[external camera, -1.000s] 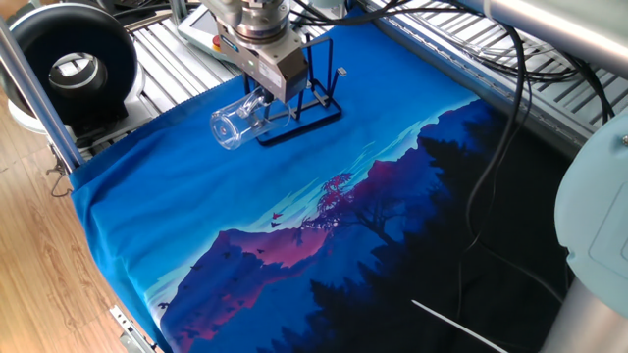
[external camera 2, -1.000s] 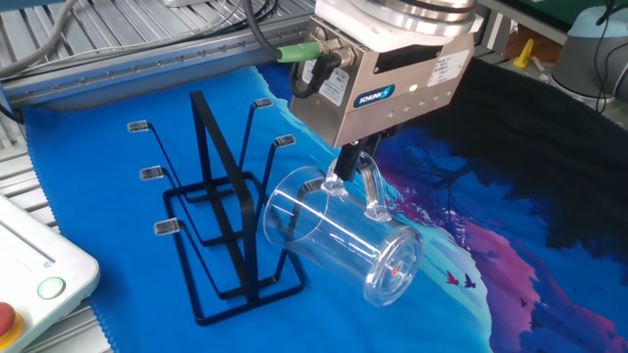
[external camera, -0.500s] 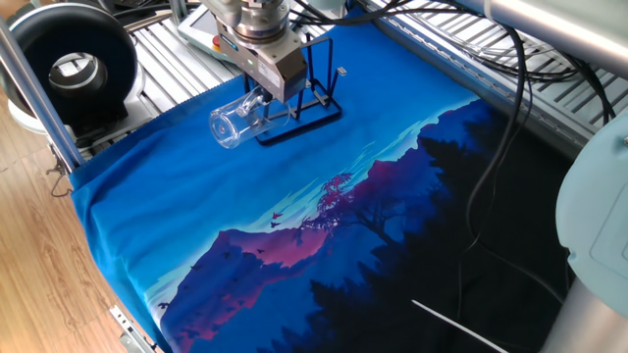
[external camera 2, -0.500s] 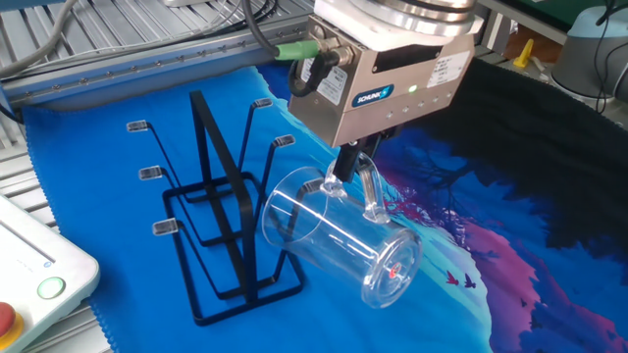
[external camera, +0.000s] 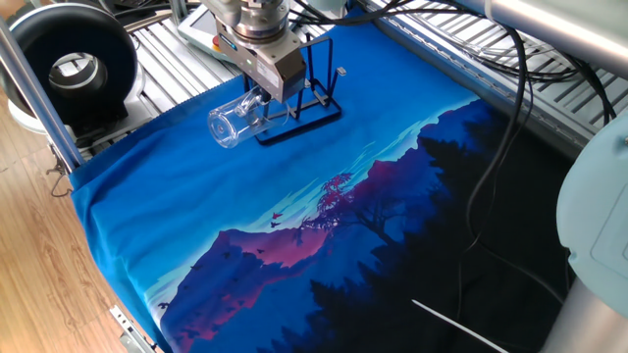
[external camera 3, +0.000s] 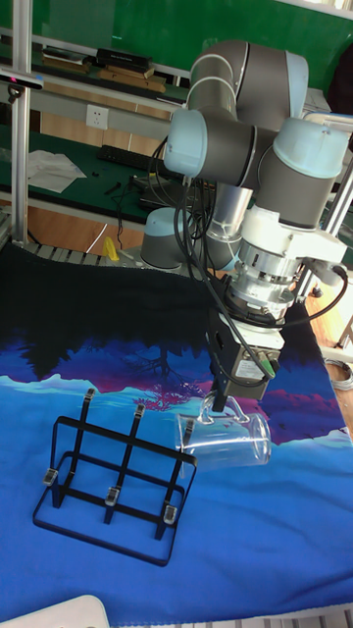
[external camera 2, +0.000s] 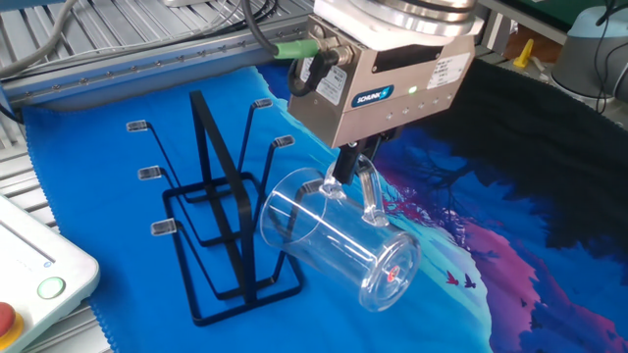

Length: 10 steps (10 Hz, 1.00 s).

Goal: Put the cup on the cup rack

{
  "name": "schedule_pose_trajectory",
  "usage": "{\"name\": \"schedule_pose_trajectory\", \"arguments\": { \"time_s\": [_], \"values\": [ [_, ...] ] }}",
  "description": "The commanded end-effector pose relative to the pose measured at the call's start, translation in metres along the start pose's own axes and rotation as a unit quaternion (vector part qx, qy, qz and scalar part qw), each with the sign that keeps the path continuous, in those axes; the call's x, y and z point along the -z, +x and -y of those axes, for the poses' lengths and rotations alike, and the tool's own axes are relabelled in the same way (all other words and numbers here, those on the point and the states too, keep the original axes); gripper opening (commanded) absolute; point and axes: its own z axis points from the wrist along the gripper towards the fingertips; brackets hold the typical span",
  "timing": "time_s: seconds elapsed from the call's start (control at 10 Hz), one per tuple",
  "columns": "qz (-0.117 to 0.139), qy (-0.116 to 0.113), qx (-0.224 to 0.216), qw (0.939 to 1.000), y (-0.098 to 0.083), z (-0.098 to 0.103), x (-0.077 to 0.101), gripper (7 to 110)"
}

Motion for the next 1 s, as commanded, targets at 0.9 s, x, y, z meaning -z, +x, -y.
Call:
{"name": "schedule_pose_trajectory", "arguments": {
  "time_s": [0.9],
  "values": [
    [0.008, 0.013, -0.011, 0.9998, -0.003, 0.0067, 0.0011, 7]
  ]
}}
